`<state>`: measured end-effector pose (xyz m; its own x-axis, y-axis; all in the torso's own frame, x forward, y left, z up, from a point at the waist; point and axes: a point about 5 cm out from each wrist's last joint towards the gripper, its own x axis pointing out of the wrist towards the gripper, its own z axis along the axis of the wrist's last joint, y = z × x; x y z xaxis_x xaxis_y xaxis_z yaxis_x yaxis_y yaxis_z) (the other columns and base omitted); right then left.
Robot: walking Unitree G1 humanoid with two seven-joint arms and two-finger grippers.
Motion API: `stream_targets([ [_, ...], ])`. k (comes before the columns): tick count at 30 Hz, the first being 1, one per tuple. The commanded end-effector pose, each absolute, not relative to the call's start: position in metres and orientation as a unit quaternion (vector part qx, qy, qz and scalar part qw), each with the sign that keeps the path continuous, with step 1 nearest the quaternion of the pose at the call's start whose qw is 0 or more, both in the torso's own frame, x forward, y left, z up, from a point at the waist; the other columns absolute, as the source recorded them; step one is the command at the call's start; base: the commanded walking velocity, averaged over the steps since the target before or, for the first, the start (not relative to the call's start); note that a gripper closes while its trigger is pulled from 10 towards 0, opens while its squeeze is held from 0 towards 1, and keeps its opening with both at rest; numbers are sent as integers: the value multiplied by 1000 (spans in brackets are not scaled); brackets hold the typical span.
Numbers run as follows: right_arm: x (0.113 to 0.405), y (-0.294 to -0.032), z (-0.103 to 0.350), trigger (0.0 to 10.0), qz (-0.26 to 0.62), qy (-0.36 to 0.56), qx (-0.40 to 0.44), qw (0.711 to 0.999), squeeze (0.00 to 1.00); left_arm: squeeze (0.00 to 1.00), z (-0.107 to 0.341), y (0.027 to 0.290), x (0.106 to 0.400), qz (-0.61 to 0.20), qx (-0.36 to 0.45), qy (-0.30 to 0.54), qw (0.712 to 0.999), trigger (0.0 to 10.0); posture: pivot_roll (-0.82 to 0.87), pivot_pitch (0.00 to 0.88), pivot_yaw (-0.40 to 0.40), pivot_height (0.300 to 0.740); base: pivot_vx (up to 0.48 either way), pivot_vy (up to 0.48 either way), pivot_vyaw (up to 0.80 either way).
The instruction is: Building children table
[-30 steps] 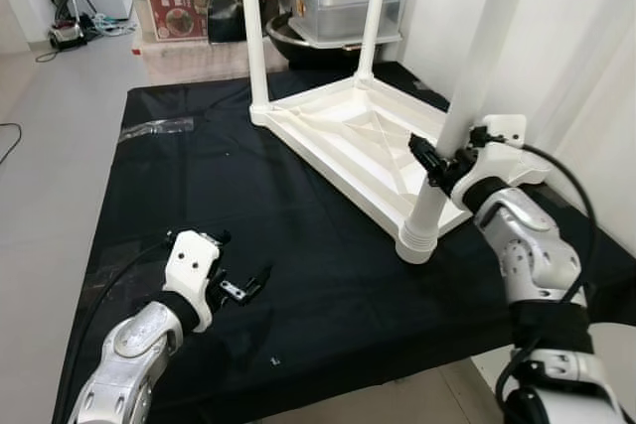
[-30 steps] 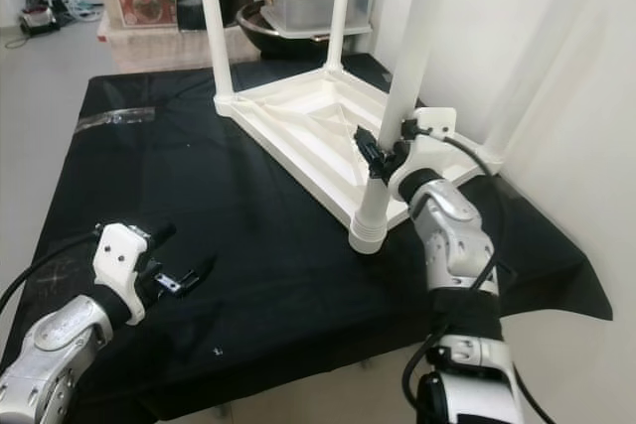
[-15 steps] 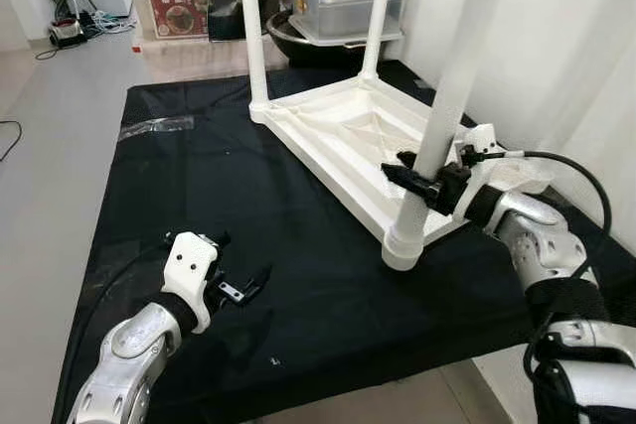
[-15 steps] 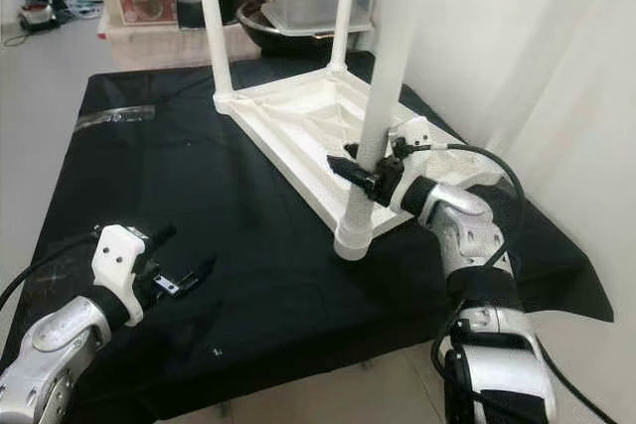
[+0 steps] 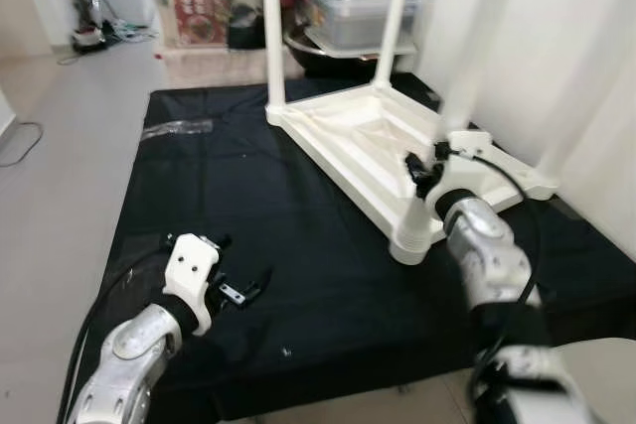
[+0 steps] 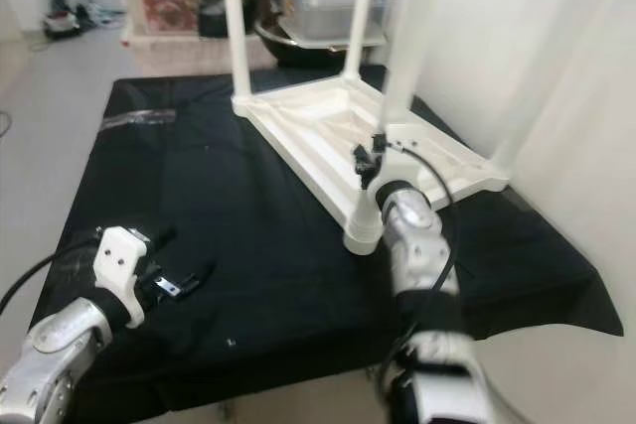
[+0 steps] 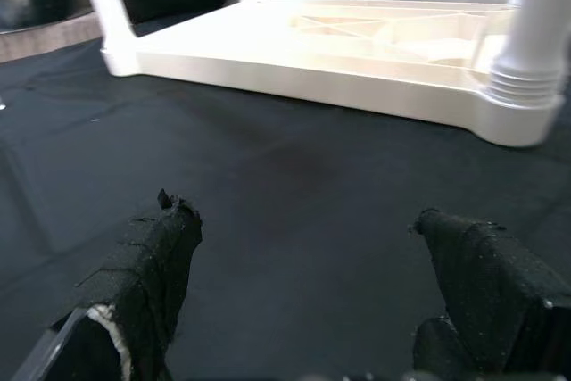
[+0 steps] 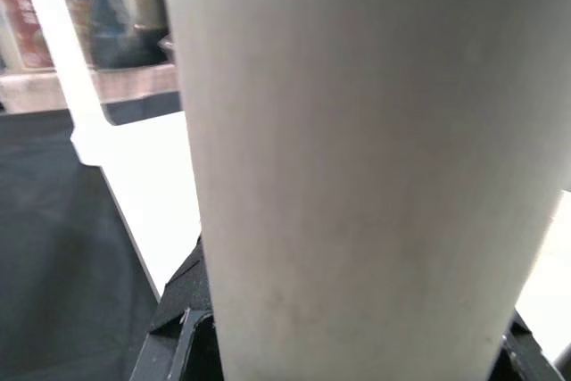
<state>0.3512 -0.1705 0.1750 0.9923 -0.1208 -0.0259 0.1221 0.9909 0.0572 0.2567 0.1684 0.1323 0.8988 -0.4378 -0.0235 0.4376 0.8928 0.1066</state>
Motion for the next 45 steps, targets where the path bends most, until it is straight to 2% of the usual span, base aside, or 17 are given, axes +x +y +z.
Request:
stream_targets([
  [1, 337, -166, 144, 0, -105, 88, 22, 990, 0, 0, 130, 167, 257, -224, 57, 0, 973, 10000, 48, 0, -67, 740, 0, 0, 0],
  [8, 338, -156, 151, 0, -124, 75, 18, 989, 0, 0, 129, 168, 257, -213, 50, 0, 976, 10000, 47, 0, -84, 740, 0, 0, 0],
  [9, 344, -152, 154, 10000, -100, 82, 26, 991, 0, 0, 128, 169, 257, -208, 45, 1, 977, 10000, 45, 0, -86, 740, 0, 0, 0],
  [14, 347, -142, 158, 10000, -66, 93, 34, 993, 0, 0, 128, 169, 257, -204, 40, 1, 978, 10000, 47, 0, -88, 740, 0, 0, 0],
  [15, 344, -143, 163, 10000, -58, 81, 42, 994, 1000, 0, 128, 167, 257, -205, 39, 2, 978, 10000, 41, 0, -80, 740, 0, 0, 0],
  [18, 344, -147, 181, 10000, -2, 45, 58, 997, 1000, 0, 127, 166, 258, -212, 36, 5, 977, 10000, 39, 0, -77, 740, 0, 0, 0],
  [19, 345, -150, 194, 10000, 67, 26, 73, 995, 0, 0, 127, 165, 258, -216, 35, 6, 976, 10000, 32, 0, -75, 740, 0, 0, 0],
  [26, 339, -160, 221, 10000, 209, -24, 73, 975, 0, 0, 127, 164, 259, -220, 32, 7, 975, 10000, 22, 0, -66, 740, 0, 0, 0],
  [27, 329, -170, 228, 10000, 328, -49, 34, 943, 0, 0, 127, 164, 260, -220, 29, 5, 975, 10000, 21, 0, -67, 740, 0, 0, 0],
  [29, 325, -171, 224, 10000, 379, -41, 19, 924, 0, 0, 127, 164, 260, -221, 27, 5, 975, 10000, 27, 0, -69, 740, 0, 0, 0],
  [30, 325, -171, 224, 10000, 379, -41, 19, 924, 0, 0, 127, 164, 260, -221, 27, 5, 975, 10000, 27, 0, -69, 740, 0, 0, 0],
  [31, 322, -167, 215, 10000, 426, -27, 10, 904, 0, 0, 127, 164, 261, -222, 27, 5, 975, 10000, 33, 0, -71, 740, 0, 0, 0],
  [34, 322, -167, 215, 10000, 426, -27, 10, 904, 0, 0, 127, 164, 261, -222, 27, 5, 975, 10000, 33, 0, -71, 740, 0, 0, 0],
  [38, 315, -136, 204, 10000, 527, -14, 10, 850, 0, 0, 126, 167, 260, -222, 27, 7, 975, 10000, 57, 0, -77, 740, 0, 0, 0],
  [42, 316, -111, 210, 10000, 555, -30, 16, 831, 0, 0, 126, 168, 259, -220, 26, 7, 975, 10000, 64, 0, -78, 740, 0, 0, 0],
  [43, 321, -105, 211, 3176, 541, -34, 15, 840, 0, 0, 126, 169, 259, -220, 25, 7, 975, 10000, 64, 0, -78, 740, 0, 0, 0],
  [45, 325, -103, 211, 3176, 536, -37, 14, 843, 0, 0, 126, 169, 259, -220, 25, 6, 975, 10000, 67, 0, -82, 740, 0, 0, 0],
])
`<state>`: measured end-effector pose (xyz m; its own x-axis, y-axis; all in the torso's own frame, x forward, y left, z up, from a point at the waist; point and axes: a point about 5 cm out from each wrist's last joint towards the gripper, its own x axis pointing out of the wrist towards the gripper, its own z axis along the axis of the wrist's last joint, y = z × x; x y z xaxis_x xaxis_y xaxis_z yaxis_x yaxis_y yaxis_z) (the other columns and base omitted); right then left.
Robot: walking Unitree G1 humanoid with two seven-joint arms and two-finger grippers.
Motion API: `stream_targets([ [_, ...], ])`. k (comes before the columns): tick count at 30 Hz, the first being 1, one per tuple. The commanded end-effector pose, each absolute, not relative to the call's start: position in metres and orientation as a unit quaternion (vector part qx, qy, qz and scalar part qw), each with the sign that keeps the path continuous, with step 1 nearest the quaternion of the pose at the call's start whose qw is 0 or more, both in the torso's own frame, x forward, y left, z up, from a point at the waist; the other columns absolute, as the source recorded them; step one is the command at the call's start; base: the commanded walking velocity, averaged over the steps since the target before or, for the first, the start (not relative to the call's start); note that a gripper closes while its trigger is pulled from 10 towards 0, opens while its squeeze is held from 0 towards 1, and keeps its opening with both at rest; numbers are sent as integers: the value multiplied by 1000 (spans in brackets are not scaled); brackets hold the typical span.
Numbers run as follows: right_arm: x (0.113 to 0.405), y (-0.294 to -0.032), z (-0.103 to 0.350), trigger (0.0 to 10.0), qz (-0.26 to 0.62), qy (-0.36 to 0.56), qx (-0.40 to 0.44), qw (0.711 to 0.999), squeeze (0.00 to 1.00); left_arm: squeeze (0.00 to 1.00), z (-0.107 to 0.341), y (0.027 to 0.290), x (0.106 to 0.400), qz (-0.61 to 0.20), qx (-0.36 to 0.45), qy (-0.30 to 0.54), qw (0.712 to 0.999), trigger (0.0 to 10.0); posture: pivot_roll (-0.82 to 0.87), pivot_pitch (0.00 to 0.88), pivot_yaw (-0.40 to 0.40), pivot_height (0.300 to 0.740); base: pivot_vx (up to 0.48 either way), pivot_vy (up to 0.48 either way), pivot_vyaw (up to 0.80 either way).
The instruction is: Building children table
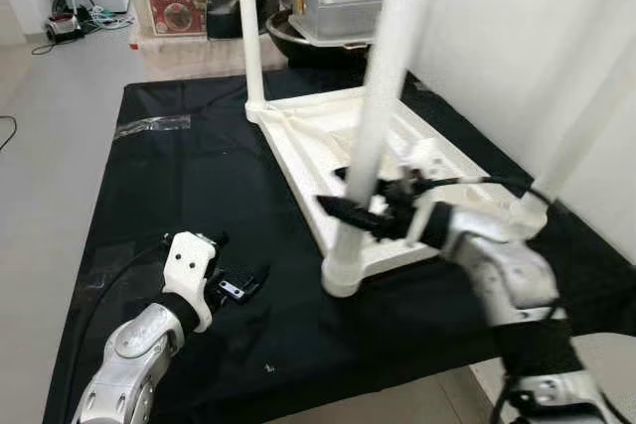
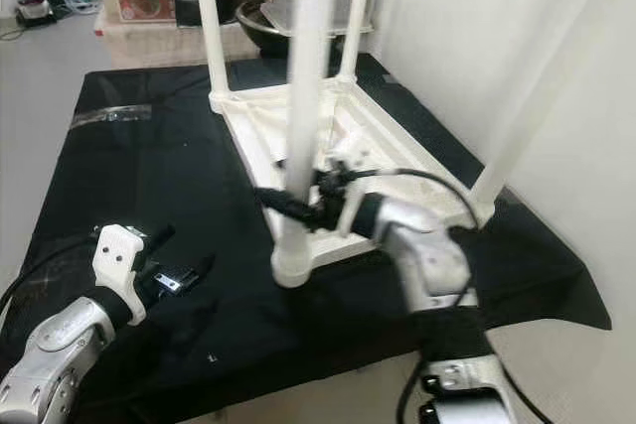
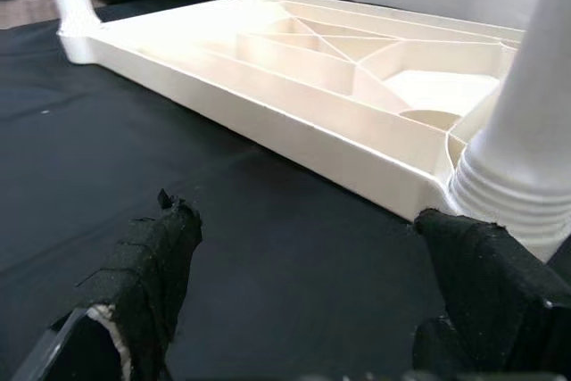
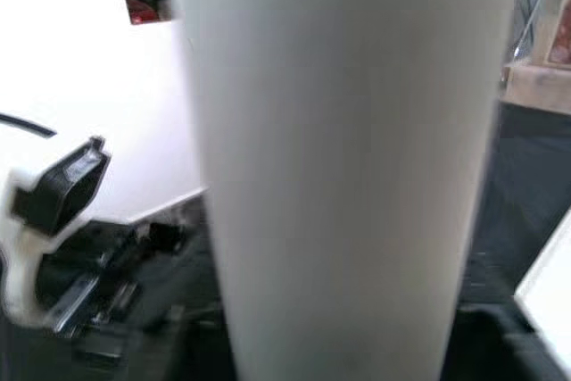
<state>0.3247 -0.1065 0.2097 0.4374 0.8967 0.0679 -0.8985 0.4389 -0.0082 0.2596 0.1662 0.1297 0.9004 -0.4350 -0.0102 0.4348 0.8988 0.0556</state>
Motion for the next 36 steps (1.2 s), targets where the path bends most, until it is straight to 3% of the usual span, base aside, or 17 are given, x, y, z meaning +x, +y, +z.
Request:
stream_targets([
  [1, 325, -103, 211, 3176, 536, -37, 14, 843, 0, 0, 126, 169, 259, -220, 25, 6, 975, 10000, 67, 0, -82, 740, 0, 0, 0],
  [2, 333, -102, 208, 0, 506, -29, 8, 862, 0, 0, 126, 168, 259, -220, 24, 6, 975, 10000, 70, 0, -84, 740, 0, 0, 0],
  [5, 333, -102, 208, 0, 506, -29, 8, 862, 0, 0, 126, 168, 259, -220, 24, 6, 975, 10000, 70, 0, -84, 740, 0, 0, 0],
  [6, 344, -105, 202, 0, 446, -20, 6, 895, 0, 0, 126, 168, 258, -219, 24, 6, 975, 10000, 71, 0, -86, 740, 0, 0, 0],
  [8, 344, -105, 202, 0, 446, -20, 6, 895, 0, 0, 126, 168, 258, -219, 24, 6, 975, 10000, 71, 0, -86, 740, 0, 0, 0],
  [9, 359, -124, 193, 0, 292, 6, 11, 956, 0, 0, 126, 169, 258, -219, 22, 6, 976, 10000, 59, 0, -83, 740, 0, 0, 0],
  [10, 359, -124, 193, 0, 292, 6, 11, 956, 0, 0, 126, 169, 258, -219, 22, 6, 976, 10000, 59, 0, -83, 740, 0, 0, 0],
  [11, 363, -154, 180, 0, 106, 31, -1, 994, 0, 0, 126, 169, 257, -219, 21, 5, 976, 10000, 55, 0, -82, 740, 0, 0, 0],
  [13, 340, -195, 161, 0, -118, 65, -18, 991, 0, 0, 127, 169, 257, -219, 20, 5, 976, 10000, 50, 0, -77, 740, 0, 0, 0],
  [24, 306, -186, 154, 0, -154, 71, -18, 985, 0, 0, 126, 169, 259, -217, 21, 6, 976, 10000, 37, 0, -65, 740, 0, 0, 0],
  [25, 312, -179, 154, 9569, -119, 76, -10, 990, 0, 0, 126, 169, 260, -217, 21, 6, 976, 10000, 37, 0, -66, 740, 0, 0, 0],
  [27, 327, -159, 173, 10000, -21, 26, 50, 998, 0, 0, 125, 170, 259, -217, 20, 6, 976, 10000, 37, 0, -68, 740, 0, 0, 0],
  [29, 327, -157, 178, 10000, -20, 13, 63, 998, 0, 0, 125, 170, 259, -217, 19, 7, 976, 10000, 37, 0, -68, 740, 0, 0, 0],
  [30, 330, -157, 187, 10000, -2, -13, 71, 997, 1000, 0, 125, 169, 259, -218, 19, 7, 976, 10000, 39, 0, -73, 740, 0, 0, 0],
  [33, 339, -158, 210, 10000, 66, -58, 78, 993, 937, 0, 125, 169, 259, -218, 16, 6, 976, 10000, 42, 0, -76, 740, 0, 0, 0],
  [34, 342, -160, 222, 10000, 101, -85, 88, 987, 0, 0, 125, 169, 259, -217, 15, 5, 976, 10000, 43, 0, -79, 740, 0, 0, 0],
  [36, 347, -164, 241, 10000, 177, -121, 82, 973, 0, 0, 125, 168, 259, -217, 12, 5, 976, 10000, 47, 0, -79, 740, 0, 0, 0],
])
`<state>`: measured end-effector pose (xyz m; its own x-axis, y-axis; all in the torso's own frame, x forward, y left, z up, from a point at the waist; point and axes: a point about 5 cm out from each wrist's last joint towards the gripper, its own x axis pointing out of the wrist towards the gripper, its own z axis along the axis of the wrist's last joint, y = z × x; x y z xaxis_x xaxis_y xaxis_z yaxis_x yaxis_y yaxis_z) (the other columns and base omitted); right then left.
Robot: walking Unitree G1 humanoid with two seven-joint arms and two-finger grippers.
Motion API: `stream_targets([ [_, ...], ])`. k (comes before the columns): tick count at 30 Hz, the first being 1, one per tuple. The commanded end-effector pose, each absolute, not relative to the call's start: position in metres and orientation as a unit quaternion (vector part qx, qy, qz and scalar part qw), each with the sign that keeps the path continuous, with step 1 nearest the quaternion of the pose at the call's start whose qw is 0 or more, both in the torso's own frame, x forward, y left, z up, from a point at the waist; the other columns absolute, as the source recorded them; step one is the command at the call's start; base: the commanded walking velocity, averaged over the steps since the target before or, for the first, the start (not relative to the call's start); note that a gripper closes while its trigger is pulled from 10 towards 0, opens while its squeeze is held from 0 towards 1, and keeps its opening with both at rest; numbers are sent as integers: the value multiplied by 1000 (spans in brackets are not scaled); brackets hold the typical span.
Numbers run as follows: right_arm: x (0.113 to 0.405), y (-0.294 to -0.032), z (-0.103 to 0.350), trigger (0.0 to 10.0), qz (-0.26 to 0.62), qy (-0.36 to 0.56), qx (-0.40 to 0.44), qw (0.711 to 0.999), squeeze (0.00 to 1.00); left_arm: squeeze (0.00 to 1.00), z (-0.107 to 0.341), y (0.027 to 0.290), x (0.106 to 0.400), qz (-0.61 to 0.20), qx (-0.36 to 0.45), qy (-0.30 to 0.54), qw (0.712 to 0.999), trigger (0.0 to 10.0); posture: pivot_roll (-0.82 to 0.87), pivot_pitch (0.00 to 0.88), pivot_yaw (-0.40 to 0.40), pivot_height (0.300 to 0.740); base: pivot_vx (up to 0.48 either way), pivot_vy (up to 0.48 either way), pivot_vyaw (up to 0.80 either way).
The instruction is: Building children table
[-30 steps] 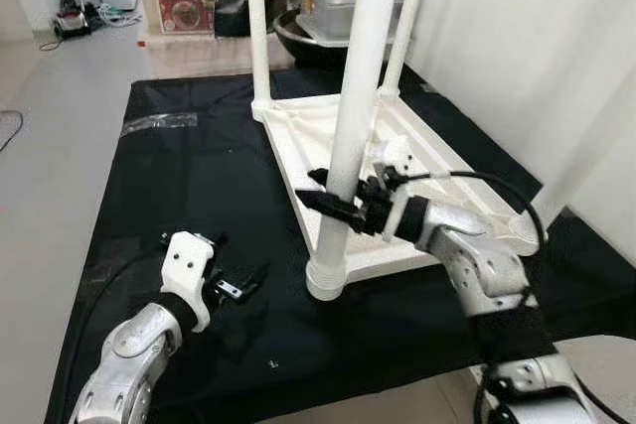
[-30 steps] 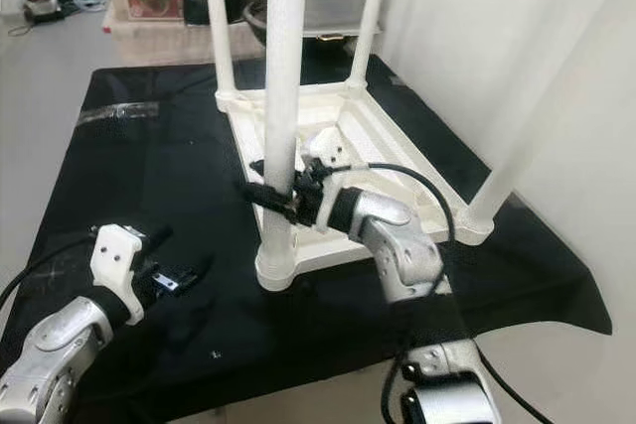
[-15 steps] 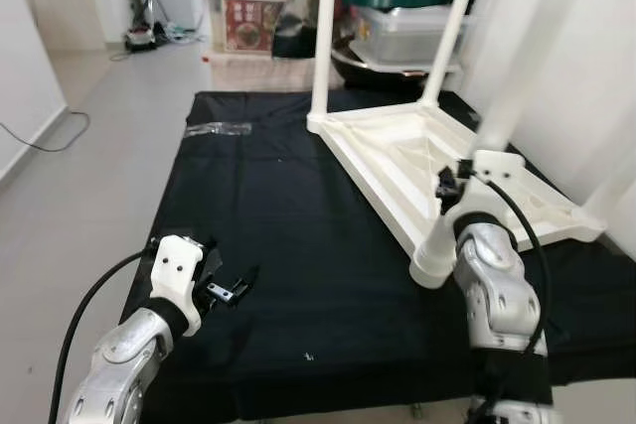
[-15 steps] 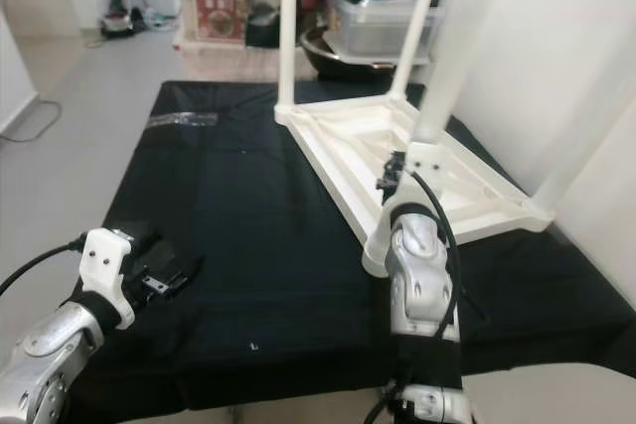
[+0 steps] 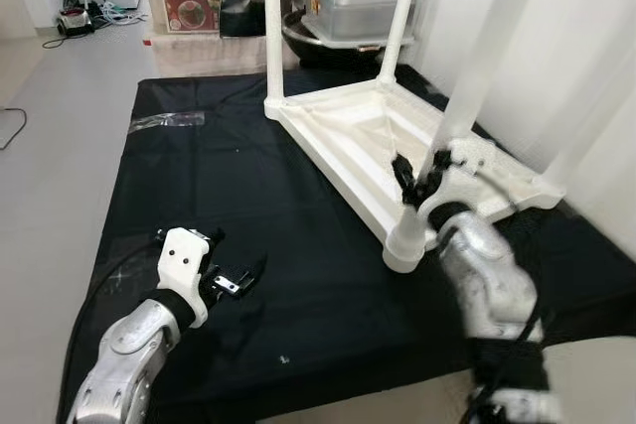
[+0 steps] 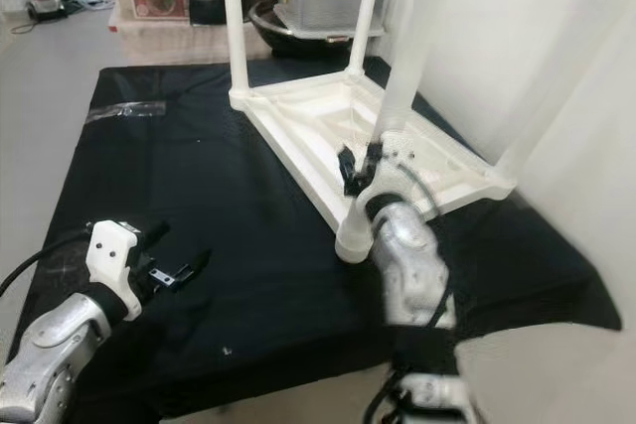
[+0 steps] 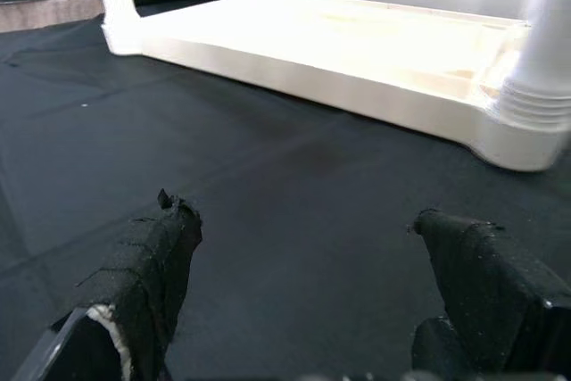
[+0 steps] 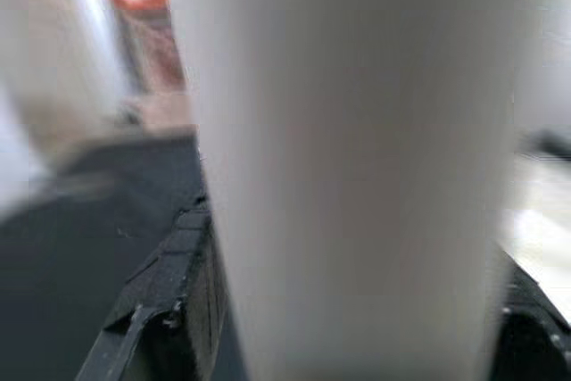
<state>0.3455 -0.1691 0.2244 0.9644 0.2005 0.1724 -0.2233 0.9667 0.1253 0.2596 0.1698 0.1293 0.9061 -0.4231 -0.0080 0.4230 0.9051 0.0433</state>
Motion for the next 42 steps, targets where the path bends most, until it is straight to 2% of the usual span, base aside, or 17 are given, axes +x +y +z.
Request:
stream_targets([
  [1, 345, -162, 248, 10000, 225, -131, 77, 963, 0, 0, 125, 168, 259, -217, 11, 5, 976, 10000, 47, 0, -79, 740, 0, 0, 0],
  [7, 341, -158, 250, 10000, 300, -126, 65, 943, 0, 0, 125, 168, 259, -217, 10, 5, 976, 10000, 46, 0, -79, 740, 0, 0, 0],
  [8, 326, -140, 227, 10000, 448, -75, 29, 891, 0, 0, 125, 167, 259, -221, 8, 6, 975, 10000, 50, 0, -80, 740, 0, 0, 0],
  [10, 313, -126, 207, 10000, 532, -35, 14, 846, 0, 0, 125, 166, 259, -224, 7, 7, 975, 10000, 65, 0, -85, 740, 0, 0, 0],
  [14, 313, -112, 195, 10000, 541, -30, 5, 841, 0, 0, 125, 166, 258, -223, 6, 7, 975, 10000, 74, 0, -89, 740, 0, 0, 0],
  [15, 319, -107, 193, 7922, 524, -36, 12, 851, 0, 0, 125, 166, 258, -222, 6, 7, 975, 10000, 81, 0, -91, 740, 0, 0, 0],
  [16, 324, -104, 193, 7922, 514, -42, 17, 857, 0, 0, 125, 166, 258, -222, 6, 7, 975, 10000, 81, 0, -91, 740, 0, 0, 0],
  [17, 330, -103, 192, 1216, 495, -45, 20, 867, 0, 0, 125, 166, 257, -221, 6, 7, 975, 10000, 84, 0, -91, 740, 0, 0, 0],
  [19, 332, -102, 191, 1216, 484, -46, 21, 874, 0, 0, 125, 166, 257, -220, 7, 7, 975, 10000, 84, 0, -91, 740, 0, 0, 0],
  [20, 337, -104, 187, 0, 452, -36, 13, 891, 0, 0, 126, 167, 256, -220, 6, 7, 976, 10000, 80, 0, -89, 740, 0, 0, 0],
  [24, 351, -117, 178, 0, 319, -5, 6, 948, 0, 0, 126, 167, 255, -220, 6, 8, 975, 10000, 75, 0, -87, 740, 0, 0, 0],
  [25, 358, -144, 168, 0, 146, 38, 26, 988, 0, 0, 126, 168, 255, -221, 6, 7, 975, 10000, 63, 0, -82, 740, 0, 0, 0],
  [30, 328, -198, 144, 0, -165, 114, 21, 980, 0, 0, 127, 168, 255, -222, 4, 7, 975, 10000, 54, 0, -72, 740, 0, 0, 0],
  [37, 297, -194, 153, 0, -189, 66, 5, 980, 0, 0, 128, 170, 255, -223, 4, 9, 975, 10000, 29, 0, -50, 740, 0, 0, 0],
  [39, 301, -187, 151, 1216, -155, 77, 21, 985, 0, 0, 127, 170, 256, -224, 4, 9, 975, 10000, 28, 0, -50, 740, 0, 0, 0],
  [40, 306, -182, 151, 10000, -134, 79, 21, 988, 0, 0, 127, 170, 257, -224, 3, 9, 975, 10000, 30, 0, -53, 740, 0, 0, 0],
  [42, 309, -179, 151, 10000, -122, 78, 19, 989, 0, 0, 127, 170, 257, -224, 3, 9, 975, 10000, 32, 0, -55, 740, 0, 0, 0],
])
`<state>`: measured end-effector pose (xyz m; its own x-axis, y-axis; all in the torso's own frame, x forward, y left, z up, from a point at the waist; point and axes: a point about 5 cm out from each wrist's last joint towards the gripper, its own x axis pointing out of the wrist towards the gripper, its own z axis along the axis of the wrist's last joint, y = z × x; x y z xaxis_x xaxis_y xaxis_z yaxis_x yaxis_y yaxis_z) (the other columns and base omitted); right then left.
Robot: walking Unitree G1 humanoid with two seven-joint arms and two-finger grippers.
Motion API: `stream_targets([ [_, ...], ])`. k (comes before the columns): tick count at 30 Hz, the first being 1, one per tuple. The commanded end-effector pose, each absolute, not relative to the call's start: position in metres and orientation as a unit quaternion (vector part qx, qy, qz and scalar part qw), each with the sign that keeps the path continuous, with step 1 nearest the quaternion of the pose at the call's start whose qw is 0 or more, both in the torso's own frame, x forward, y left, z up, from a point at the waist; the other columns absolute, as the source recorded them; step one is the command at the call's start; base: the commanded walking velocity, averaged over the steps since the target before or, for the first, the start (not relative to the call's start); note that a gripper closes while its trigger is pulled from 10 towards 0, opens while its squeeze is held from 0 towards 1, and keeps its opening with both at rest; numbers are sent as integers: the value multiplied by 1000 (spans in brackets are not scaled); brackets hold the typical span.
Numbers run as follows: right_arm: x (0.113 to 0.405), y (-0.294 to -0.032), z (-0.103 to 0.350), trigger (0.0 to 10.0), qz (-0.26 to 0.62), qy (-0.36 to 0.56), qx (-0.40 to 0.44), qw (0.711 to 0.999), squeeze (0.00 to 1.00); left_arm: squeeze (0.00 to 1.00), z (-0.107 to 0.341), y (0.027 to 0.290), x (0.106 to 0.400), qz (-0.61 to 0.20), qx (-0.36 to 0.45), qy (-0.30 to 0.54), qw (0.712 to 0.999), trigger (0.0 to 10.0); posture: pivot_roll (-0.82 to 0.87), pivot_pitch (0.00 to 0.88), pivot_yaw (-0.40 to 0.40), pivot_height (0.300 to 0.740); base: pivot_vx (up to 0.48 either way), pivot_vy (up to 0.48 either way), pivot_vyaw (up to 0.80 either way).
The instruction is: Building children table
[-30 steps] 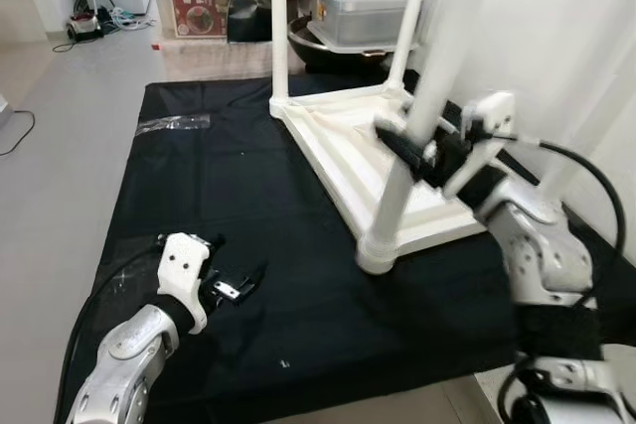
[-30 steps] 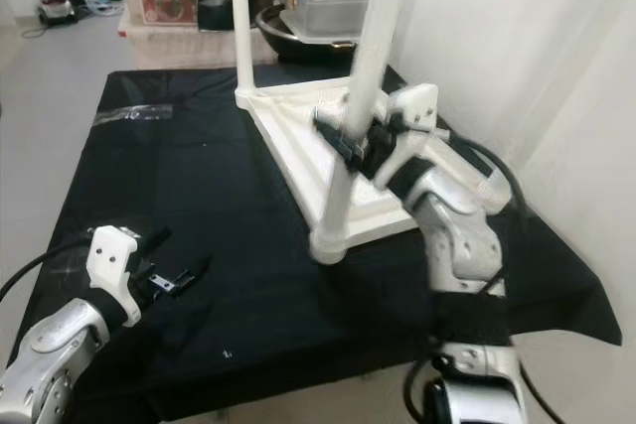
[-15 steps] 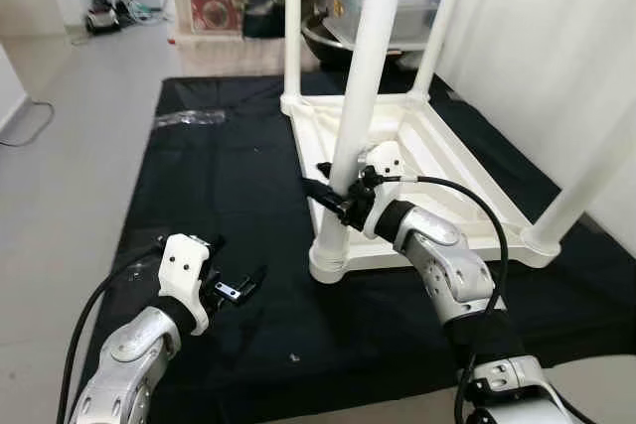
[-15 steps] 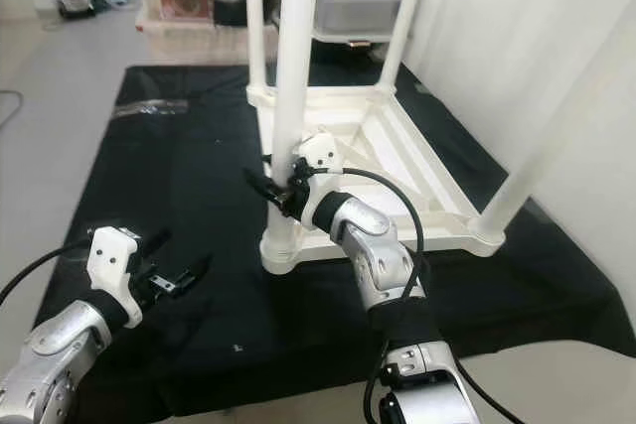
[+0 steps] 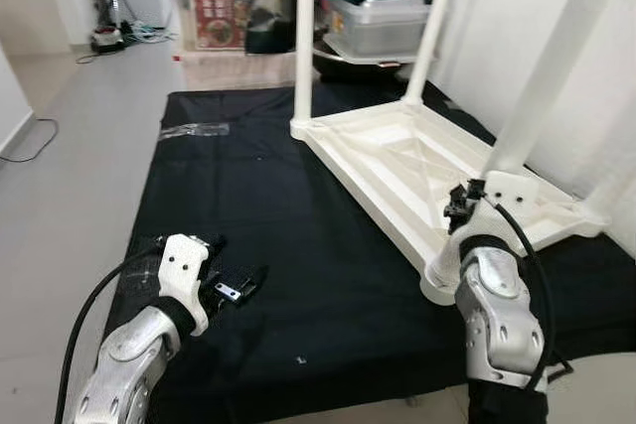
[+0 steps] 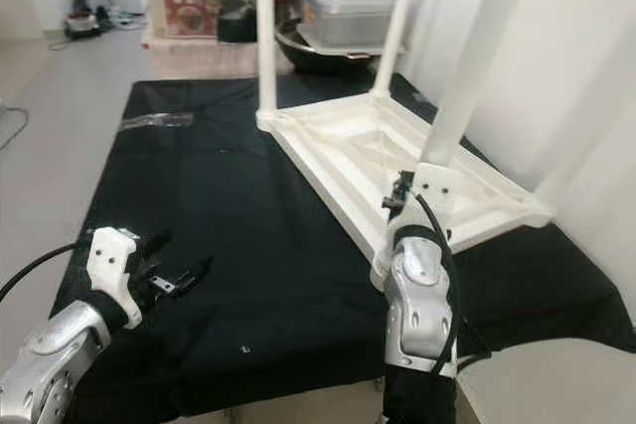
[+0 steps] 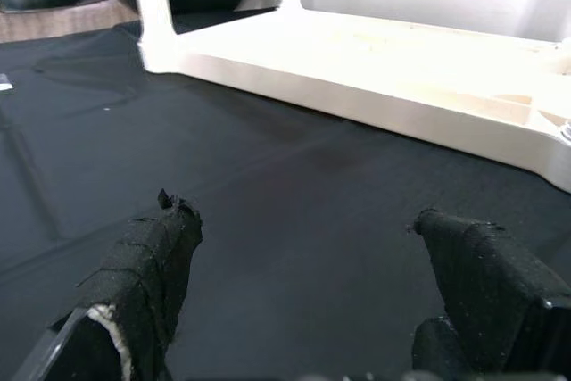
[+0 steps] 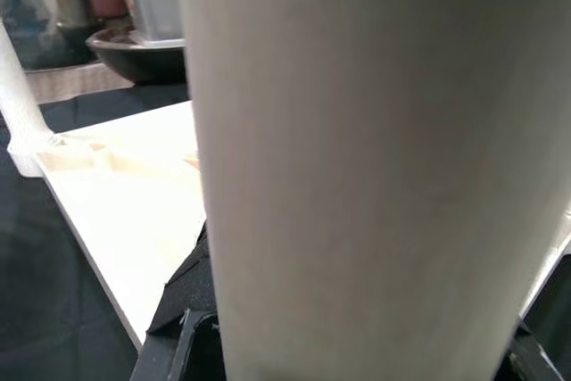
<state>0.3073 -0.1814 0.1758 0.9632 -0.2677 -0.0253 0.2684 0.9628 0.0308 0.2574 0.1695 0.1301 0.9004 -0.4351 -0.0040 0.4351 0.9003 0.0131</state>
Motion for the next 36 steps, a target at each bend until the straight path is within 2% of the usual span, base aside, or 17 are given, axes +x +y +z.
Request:
stream_targets([
  [1, 312, -173, 160, 10000, -102, 52, 31, 993, 114, 0, 127, 170, 258, -224, 3, 10, 975, 10000, 35, 0, -58, 740, 0, 0, 0],
  [2, 312, -173, 160, 10000, -102, 52, 31, 993, 114, 0, 127, 170, 258, -224, 3, 10, 975, 10000, 35, 0, -58, 740, 0, 0, 0],
  [3, 318, -167, 171, 10000, -64, 22, 46, 997, 1000, 0, 127, 170, 258, -223, 3, 9, 975, 10000, 36, 0, -64, 740, 0, 0, 0],
  [4, 323, -166, 186, 10000, -38, -9, 49, 998, 0, 0, 127, 171, 258, -222, 2, 9, 975, 10000, 37, 0, -64, 740, 0, 0, 0],
  [6, 333, -162, 210, 10000, 54, -53, 61, 995, 0, 0, 128, 171, 258, -220, 1, 7, 975, 10000, 36, 0, -69, 740, 0, 0, 0],
  [9, 334, -161, 218, 10000, 84, -63, 69, 992, 0, 0, 128, 171, 258, -220, 1, 7, 975, 10000, 36, 0, -69, 740, 0, 0, 0],
  [11, 327, -154, 232, 10000, 253, -78, 48, 963, 0, 0, 128, 171, 258, -220, 0, 6, 976, 10000, 35, 0, -70, 740, 0, 0, 0],
  [12, 327, -154, 232, 10000, 253, -78, 48, 963, 0, 0, 128, 171, 258, -220, 0, 6, 976, 10000, 35, 0, -70, 740, 0, 0, 0],
  [13, 317, -149, 230, 10000, 353, -66, 25, 933, 0, 0, 128, 171, 259, -220, -1, 6, 975, 10000, 33, 0, -70, 740, 0, 0, 0],
  [17, 306, -130, 211, 10000, 477, -27, -15, 878, 0, 0, 128, 169, 260, -224, -2, 5, 975, 10000, 39, 0, -74, 740, 0, 0, 0],
  [25, 310, -95, 191, 10000, 492, -14, -6, 871, 0, 0, 128, 168, 260, -221, -2, 5, 975, 10000, 68, 0, -89, 740, 0, 0, 0],
  [29, 318, -79, 183, 10000, 422, -21, 31, 906, 0, 0, 128, 169, 258, -219, -3, 6, 976, 10000, 65, 0, -83, 740, 0, 0, 0],
  [30, 319, -84, 182, 0, 401, -18, 47, 915, 0, 0, 128, 170, 257, -219, -3, 6, 976, 10000, 58, 0, -80, 740, 0, 0, 0],
  [31, 319, -84, 182, 0, 401, -18, 47, 915, 0, 0, 128, 170, 257, -219, -3, 6, 976, 10000, 58, 0, -80, 740, 0, 0, 0],
  [32, 329, -106, 173, 0, 280, 13, 42, 959, 0, 0, 129, 169, 257, -221, -4, 6, 975, 10000, 50, 0, -78, 740, 0, 0, 0],
  [34, 329, -106, 173, 0, 280, 13, 42, 959, 0, 0, 129, 169, 257, -221, -4, 6, 975, 10000, 50, 0, -78, 740, 0, 0, 0],
  [36, 332, -152, 157, 0, 53, 72, 27, 996, 0, 0, 129, 169, 256, -223, -5, 6, 975, 10000, 36, 0, -76, 740, 0, 0, 0],
])
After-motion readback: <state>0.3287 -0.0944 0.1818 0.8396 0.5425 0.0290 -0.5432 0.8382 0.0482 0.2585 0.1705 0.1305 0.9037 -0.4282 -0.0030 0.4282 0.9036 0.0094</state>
